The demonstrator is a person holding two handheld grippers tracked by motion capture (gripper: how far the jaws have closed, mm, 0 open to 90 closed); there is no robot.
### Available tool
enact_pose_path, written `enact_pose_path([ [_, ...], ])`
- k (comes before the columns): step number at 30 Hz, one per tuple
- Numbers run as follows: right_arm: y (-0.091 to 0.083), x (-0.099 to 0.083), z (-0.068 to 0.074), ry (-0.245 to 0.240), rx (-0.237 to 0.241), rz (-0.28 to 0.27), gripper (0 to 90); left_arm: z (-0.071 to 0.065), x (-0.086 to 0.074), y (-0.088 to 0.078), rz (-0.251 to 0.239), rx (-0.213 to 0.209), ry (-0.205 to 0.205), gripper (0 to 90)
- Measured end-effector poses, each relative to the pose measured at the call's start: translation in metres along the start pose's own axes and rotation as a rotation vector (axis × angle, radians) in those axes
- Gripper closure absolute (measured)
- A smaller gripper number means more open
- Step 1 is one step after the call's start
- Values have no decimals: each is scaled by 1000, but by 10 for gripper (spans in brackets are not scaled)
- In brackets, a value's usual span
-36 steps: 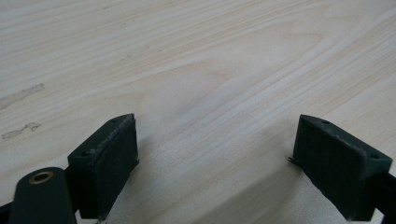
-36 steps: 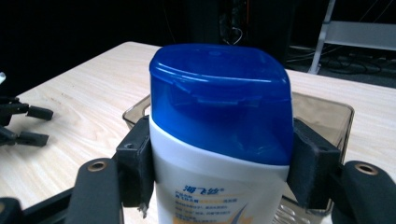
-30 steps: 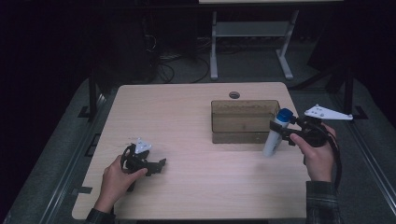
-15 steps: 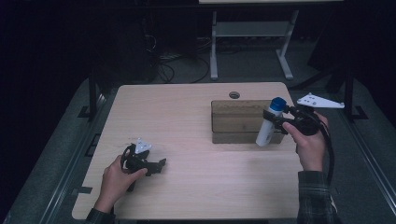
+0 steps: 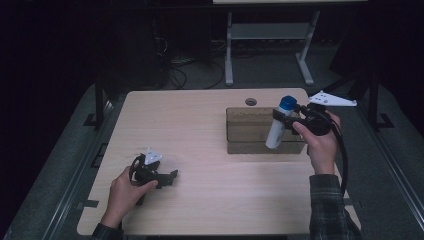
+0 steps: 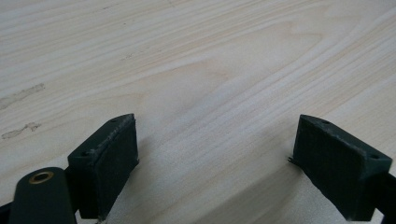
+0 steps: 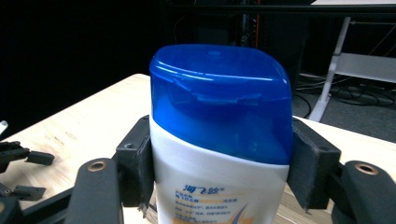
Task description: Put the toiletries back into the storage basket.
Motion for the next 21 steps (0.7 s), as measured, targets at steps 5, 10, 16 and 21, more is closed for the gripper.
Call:
enact_pose_path([
  [5, 8, 4, 6, -14, 6, -5, 350, 0, 0, 0, 1, 0, 1, 128],
  [10, 16, 7, 12, -20, 12, -10, 350, 0, 0, 0, 2, -1, 1, 128],
  [16, 26, 12, 20, -14, 22, -30, 350, 0, 0, 0, 2, -1, 1, 128],
  [21, 35, 12, 24, -9, 24, -31, 350, 0, 0, 0, 0, 0, 0, 128],
])
Point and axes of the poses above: each handheld gripper's, and its own axes: y roughly forward along the jaws, x roughly out of its top, z roughly to its left, the point moved 9 cm from there along y, roughly forward along the jaws, and after that the axes turned 11 degrees about -x, right-handed, at the moved point
